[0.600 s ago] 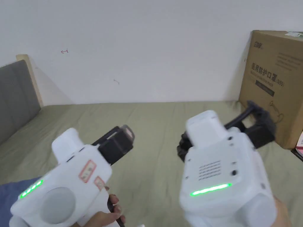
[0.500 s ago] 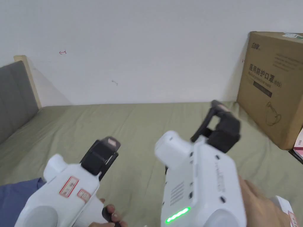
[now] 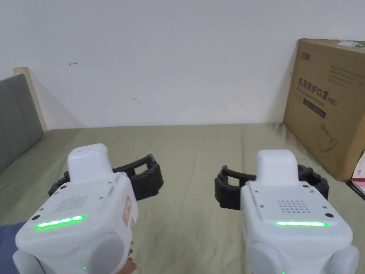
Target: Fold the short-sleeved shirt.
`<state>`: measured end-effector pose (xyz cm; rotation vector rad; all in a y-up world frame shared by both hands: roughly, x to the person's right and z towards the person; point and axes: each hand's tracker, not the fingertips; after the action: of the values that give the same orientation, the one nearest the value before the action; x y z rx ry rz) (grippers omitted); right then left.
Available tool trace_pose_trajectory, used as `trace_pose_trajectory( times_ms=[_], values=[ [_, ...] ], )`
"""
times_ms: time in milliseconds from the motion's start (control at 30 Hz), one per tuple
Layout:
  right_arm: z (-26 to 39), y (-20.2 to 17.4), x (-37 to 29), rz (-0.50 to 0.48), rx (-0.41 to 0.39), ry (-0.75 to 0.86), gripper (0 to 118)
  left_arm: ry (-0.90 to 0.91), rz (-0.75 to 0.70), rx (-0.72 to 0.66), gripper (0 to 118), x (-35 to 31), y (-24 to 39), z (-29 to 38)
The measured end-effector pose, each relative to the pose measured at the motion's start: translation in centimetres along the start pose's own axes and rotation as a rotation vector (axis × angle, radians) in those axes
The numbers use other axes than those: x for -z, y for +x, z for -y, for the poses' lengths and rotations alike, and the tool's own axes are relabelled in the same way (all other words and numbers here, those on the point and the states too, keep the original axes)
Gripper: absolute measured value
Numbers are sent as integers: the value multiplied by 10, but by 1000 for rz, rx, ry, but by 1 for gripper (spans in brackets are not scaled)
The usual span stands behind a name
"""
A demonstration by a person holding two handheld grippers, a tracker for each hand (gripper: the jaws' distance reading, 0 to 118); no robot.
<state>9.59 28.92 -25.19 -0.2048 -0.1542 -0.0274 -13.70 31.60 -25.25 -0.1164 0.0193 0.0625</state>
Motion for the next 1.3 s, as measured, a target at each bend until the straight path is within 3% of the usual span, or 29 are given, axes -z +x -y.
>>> trace_pose_trajectory(
  times_ms=[100, 200, 267, 367, 467, 500, 533, 600, 633, 767, 933, 1000, 1133, 1300],
  values=[
    [18, 7, 6, 27, 25, -29, 118, -35, 3, 133, 118, -2, 15, 11],
    [11, 6, 0, 11, 19, -4, 118, -101, 88, 58, 118, 0, 9, 13],
    [2, 0, -5, 26, -23, 47, 118, -120, 69, -8, 116, 1, 5, 6],
    [-4, -6, -13, 64, -85, 133, 118, -100, 78, -12, 102, -1, 2, 1],
    [-3, -3, -27, 53, -46, 210, 115, -71, 26, 75, 47, -4, 3, 5],
    [-3, -3, -28, 45, -56, 181, 107, -69, 11, 80, 20, -4, 3, 8],
    [-1, -4, -28, 36, -65, 181, 84, -75, 15, 81, 4, -2, 2, 11],
    [2, -7, -25, 68, -103, 158, 4, -96, 31, 59, 3, -1, -1, 15],
    [2, -7, -20, 112, -114, 147, 4, -110, 49, 41, 3, -1, -2, 16],
    [2, 4, -17, 66, -15, 107, 1, -99, 56, 64, 0, -4, 1, 17],
    [0, 2, -15, 59, -56, 104, 0, -85, 64, 75, 0, -4, 0, 12],
    [-4, -1, -14, -16, -22, 87, 0, -81, 61, 72, 0, -5, -2, 9],
    [-12, -35, -6, -121, -58, 99, 0, -61, -40, 115, 0, -20, -27, 1],
    [-11, -98, -6, -373, -67, 64, 0, -71, -239, 40, 0, -47, -93, -7]
  ],
)
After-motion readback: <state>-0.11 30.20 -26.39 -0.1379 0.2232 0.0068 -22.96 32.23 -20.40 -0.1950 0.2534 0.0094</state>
